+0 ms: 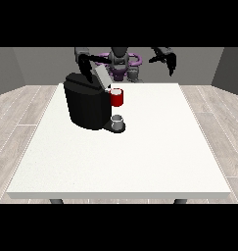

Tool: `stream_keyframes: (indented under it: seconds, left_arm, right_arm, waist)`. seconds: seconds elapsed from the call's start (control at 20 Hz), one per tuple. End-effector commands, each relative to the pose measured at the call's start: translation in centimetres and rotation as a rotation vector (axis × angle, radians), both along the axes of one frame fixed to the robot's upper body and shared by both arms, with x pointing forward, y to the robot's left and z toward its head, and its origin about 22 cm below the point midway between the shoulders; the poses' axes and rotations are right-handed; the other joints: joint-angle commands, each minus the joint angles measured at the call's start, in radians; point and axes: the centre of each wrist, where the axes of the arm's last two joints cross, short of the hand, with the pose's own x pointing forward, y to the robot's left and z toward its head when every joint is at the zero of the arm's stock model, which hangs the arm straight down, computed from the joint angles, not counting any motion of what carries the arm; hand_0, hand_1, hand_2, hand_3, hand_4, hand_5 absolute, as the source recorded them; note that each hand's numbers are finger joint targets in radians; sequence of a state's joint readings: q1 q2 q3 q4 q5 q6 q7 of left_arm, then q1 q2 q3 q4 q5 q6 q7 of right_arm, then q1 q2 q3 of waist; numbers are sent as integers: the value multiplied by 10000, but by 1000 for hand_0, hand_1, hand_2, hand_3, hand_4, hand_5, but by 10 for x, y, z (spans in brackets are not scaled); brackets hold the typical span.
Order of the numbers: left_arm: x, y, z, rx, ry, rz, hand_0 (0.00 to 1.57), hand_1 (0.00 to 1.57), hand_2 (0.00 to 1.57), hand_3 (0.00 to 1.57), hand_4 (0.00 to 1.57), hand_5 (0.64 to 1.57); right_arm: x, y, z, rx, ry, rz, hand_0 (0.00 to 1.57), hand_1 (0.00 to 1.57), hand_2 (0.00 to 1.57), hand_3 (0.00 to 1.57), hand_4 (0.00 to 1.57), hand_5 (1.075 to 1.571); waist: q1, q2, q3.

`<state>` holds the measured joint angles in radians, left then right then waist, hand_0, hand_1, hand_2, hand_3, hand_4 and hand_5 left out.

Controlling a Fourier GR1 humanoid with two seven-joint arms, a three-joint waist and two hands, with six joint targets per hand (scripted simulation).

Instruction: Insert the coffee pod into the coffee machine and close the lid

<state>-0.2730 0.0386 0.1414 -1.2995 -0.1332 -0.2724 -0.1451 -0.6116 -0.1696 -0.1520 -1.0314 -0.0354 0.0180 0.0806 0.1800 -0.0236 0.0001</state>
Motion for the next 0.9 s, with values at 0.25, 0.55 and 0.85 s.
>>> stream_keyframes:
  seconds: [0.25, 0.55, 0.85]
  left_arm:
    - [1, 31, 23, 86, -345, 826, 0, 0, 0, 0, 309, 1571]
    - [-3, 14, 29, 468, -477, 642, 0, 0, 0, 0, 347, 1571]
    - [5, 8, 26, 361, -338, 423, 0, 0, 0, 0, 358, 1571]
  right_arm:
    - [3, 22, 0, -376, -496, 1021, 0, 0, 0, 0, 129, 1571]
    - [22, 43, 30, -826, -1317, 1193, 0, 0, 0, 0, 161, 1571]
    - [35, 77, 89, -1291, -1771, 1377, 0, 0, 0, 0, 0, 1571]
  waist:
    - [-602, 595, 0]
    - [57, 883, 0]
    - [179, 981, -6]
